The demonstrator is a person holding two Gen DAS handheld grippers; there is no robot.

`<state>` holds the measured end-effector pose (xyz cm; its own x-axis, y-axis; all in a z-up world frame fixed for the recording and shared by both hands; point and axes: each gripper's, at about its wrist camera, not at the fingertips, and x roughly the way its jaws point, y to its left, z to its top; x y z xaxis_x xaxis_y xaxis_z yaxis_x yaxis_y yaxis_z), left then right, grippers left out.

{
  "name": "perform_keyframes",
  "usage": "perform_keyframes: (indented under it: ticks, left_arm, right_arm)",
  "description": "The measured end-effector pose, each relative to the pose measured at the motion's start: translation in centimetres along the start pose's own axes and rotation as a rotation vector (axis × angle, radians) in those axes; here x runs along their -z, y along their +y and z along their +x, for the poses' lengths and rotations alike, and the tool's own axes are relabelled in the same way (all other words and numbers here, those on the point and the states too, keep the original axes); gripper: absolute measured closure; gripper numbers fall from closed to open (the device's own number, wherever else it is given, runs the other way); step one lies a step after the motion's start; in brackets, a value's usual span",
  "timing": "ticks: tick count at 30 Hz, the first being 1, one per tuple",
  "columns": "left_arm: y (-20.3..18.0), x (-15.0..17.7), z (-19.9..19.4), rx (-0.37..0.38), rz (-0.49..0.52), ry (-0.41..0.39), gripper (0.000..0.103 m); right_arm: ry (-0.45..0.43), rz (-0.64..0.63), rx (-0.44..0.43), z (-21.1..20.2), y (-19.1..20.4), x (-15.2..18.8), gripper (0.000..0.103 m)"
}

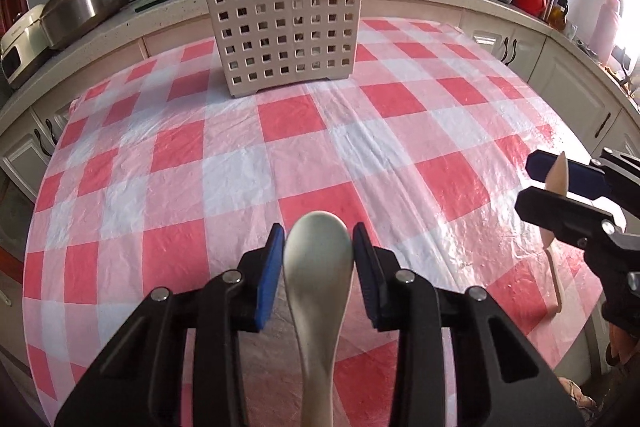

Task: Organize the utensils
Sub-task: 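Close the right tool on one white spoon while the left tool grasps the other, then lift both spoons upright and carry them over the white caddy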

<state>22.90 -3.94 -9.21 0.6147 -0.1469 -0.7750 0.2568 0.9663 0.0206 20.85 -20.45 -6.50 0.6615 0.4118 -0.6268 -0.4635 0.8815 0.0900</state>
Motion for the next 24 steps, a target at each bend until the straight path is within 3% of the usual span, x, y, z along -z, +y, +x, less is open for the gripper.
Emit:
perform_keyframes:
  ticks: [15, 24]
  left_arm:
    - [-0.8, 0.4, -8.0, -0.041, 0.046, -0.247, 0.069]
    - [-0.3, 0.2, -10.2, -0.040, 0.037, -0.326, 0.069]
  right_arm:
    - [-0.086, -0.029, 0.025, -3.2, 1.3, -1.3, 0.072]
    - [-0.102, -0.037, 0.037, -3.7, 1.7, -1.7, 0.072]
